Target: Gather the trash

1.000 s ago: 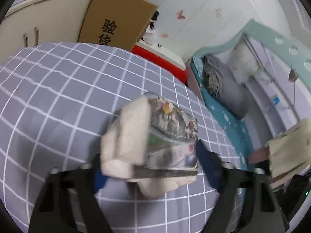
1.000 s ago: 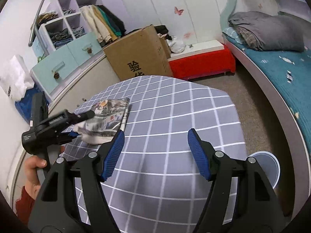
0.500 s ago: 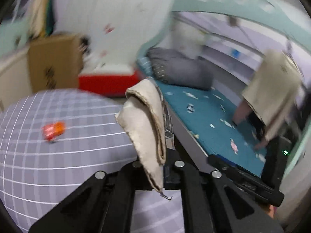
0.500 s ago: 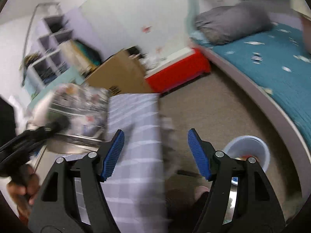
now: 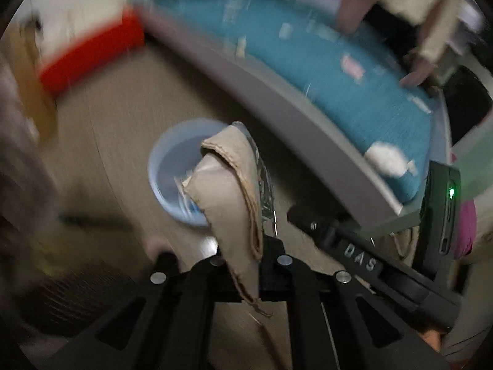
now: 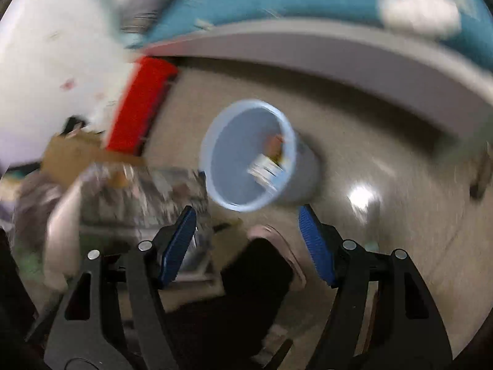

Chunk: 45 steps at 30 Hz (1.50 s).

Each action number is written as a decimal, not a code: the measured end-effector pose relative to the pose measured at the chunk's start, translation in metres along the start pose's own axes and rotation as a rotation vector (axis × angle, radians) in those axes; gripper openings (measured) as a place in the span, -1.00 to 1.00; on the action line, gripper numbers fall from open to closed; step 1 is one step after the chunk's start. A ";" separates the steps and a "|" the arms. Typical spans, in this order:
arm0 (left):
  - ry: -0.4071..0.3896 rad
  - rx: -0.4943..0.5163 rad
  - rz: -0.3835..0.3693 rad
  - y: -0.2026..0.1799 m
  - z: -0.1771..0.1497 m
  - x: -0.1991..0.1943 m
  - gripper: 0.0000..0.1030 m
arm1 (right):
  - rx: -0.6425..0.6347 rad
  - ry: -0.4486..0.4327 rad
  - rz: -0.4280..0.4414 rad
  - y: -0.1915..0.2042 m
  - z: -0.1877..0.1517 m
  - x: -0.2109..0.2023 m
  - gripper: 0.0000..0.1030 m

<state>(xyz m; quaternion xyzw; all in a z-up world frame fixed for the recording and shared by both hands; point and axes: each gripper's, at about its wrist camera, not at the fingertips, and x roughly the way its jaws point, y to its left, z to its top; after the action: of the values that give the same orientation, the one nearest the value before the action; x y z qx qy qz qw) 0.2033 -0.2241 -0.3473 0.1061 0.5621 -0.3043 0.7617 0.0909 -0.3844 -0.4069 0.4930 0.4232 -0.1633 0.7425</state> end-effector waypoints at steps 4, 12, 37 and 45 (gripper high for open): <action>0.187 -0.187 0.056 0.024 -0.029 0.097 -0.92 | 0.198 0.107 -0.126 -0.072 -0.017 0.071 0.33; 0.438 -0.542 0.063 0.068 -0.077 0.228 -0.92 | 0.681 0.216 -0.145 -0.186 -0.086 0.149 0.33; 0.597 -0.622 0.221 0.110 -0.130 0.380 -0.92 | 1.087 0.261 -0.359 -0.298 -0.176 0.280 -0.20; 0.581 -0.578 0.218 0.107 -0.122 0.383 -0.92 | 1.053 0.306 -0.358 -0.304 -0.185 0.308 -0.59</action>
<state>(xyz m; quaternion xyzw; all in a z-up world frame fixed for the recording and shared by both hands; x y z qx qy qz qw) 0.2392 -0.2098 -0.7614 0.0284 0.8013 -0.0091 0.5976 -0.0150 -0.3097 -0.8598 0.7347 0.4645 -0.4018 0.2880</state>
